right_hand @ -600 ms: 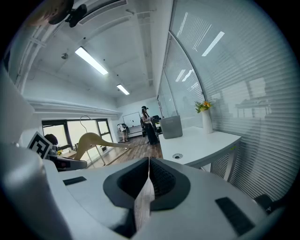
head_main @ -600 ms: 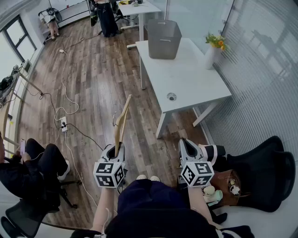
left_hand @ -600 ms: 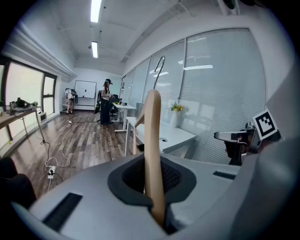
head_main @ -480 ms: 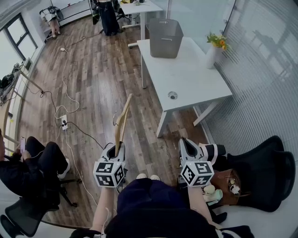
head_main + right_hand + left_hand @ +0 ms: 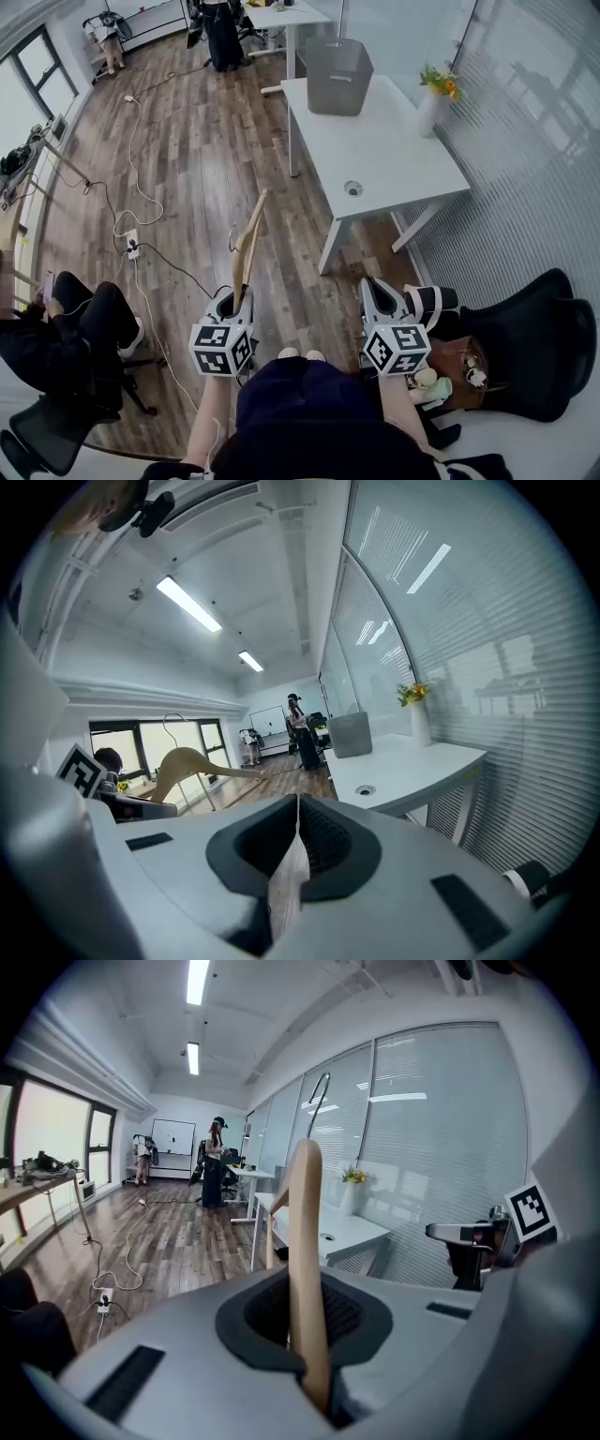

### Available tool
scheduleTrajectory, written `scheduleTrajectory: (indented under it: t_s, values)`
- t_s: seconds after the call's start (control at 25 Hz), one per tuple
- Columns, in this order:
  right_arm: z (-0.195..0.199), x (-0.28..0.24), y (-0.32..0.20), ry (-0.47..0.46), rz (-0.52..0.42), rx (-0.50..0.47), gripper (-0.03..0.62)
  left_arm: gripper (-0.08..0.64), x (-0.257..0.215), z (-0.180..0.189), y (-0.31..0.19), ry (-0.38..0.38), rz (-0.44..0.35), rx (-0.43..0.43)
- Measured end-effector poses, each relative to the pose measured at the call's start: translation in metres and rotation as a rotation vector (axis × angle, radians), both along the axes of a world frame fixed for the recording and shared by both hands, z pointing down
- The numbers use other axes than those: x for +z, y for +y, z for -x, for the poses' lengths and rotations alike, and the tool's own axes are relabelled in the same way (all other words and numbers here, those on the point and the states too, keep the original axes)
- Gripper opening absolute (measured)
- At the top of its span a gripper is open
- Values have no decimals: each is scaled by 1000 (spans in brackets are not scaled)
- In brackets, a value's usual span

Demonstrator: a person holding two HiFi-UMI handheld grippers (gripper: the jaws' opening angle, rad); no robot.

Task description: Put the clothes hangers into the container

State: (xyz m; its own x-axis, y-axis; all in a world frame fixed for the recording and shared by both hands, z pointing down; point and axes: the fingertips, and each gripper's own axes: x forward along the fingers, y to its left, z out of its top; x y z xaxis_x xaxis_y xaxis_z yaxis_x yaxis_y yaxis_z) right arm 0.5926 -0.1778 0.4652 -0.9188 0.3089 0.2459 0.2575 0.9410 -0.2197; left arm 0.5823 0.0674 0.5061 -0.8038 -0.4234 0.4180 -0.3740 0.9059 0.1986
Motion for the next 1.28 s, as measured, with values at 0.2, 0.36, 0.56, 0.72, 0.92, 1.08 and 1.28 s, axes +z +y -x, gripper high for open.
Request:
scheduleTrajectory:
  t_s: [0.2,0.36,0.56,0.72,0.92,1.08,1.28]
  values:
    - [-1,4,9,17,-3,17,32,21,0,0,9,-3,-1,4]
    - [-2,4,16,17,-9,33,32,23,1,0,18,-2,-1,11]
    - [-4,7,27,15,-15,51,32,23,2,1,30,-9,-1,39]
    - [-6,7,33,4,-25,63,32,22,4,-1,37,-15,2,55]
    - [-3,4,40,-3,-27,65,32,23,4,0,44,-13,-1,52]
    - [4,2,46,-10,-32,52,32,23,4,6,49,-14,-5,43]
    - [17,4,48,0,-28,34,32,23,9,16,50,-1,-3,32]
